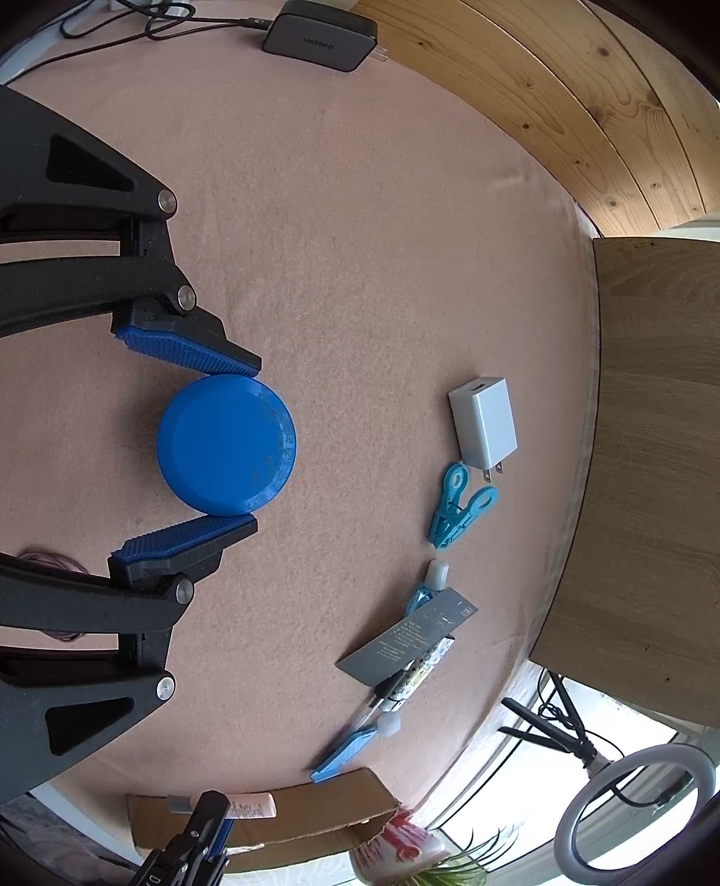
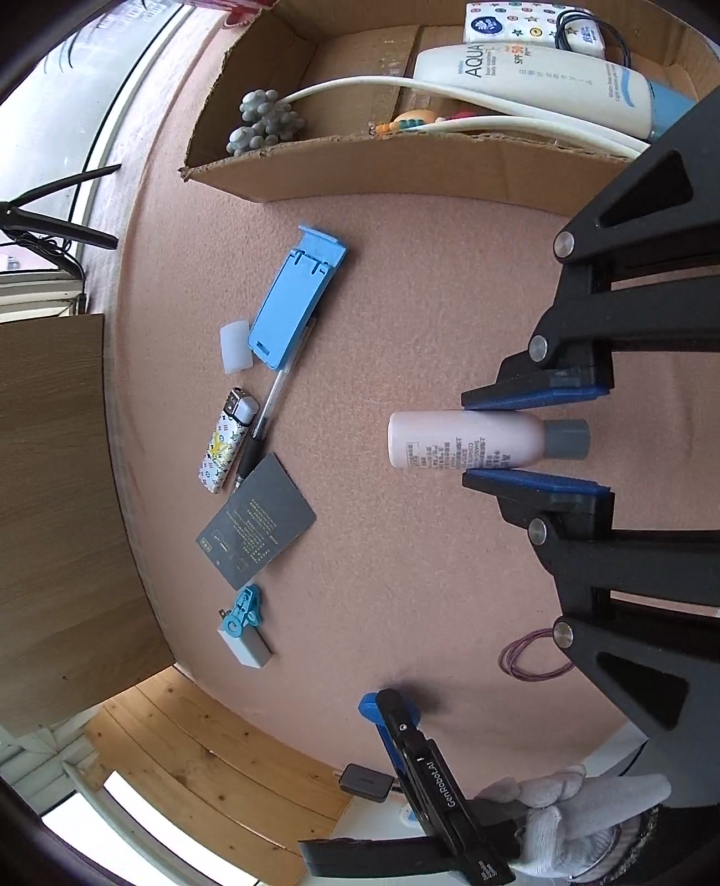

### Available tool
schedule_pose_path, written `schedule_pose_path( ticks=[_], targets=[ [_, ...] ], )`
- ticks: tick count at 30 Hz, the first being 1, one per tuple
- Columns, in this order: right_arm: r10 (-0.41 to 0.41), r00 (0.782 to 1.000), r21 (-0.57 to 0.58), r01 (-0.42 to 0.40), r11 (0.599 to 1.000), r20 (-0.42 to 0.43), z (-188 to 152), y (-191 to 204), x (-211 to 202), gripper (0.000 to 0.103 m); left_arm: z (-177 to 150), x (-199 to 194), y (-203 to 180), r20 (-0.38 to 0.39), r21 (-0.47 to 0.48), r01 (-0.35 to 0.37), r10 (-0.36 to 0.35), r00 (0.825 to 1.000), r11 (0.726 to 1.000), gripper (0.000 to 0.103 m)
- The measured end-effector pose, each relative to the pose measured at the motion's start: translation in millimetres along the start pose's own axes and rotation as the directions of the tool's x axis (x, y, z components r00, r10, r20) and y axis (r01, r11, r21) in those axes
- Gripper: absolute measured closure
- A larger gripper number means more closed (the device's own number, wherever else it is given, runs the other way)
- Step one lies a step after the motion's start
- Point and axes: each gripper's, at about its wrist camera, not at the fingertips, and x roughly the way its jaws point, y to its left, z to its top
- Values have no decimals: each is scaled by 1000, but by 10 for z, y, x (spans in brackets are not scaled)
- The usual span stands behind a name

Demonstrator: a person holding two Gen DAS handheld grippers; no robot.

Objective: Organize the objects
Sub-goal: 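Carry the lotion bottle and blue lid into the box and open both grippers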

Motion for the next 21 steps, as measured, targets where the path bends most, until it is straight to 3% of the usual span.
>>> schedule_pose_path(
  ticks=[11,21],
  targets=[
    [-16,995,100,6,995,100,-143,-451,-592,84,208,-154,-815,28,97,118,-121,992,988,49],
    [-113,982,204,80,976,151,-392,-994,-968,84,341,-154,-1991,19,247,243,-255,967,938,49]
  ],
)
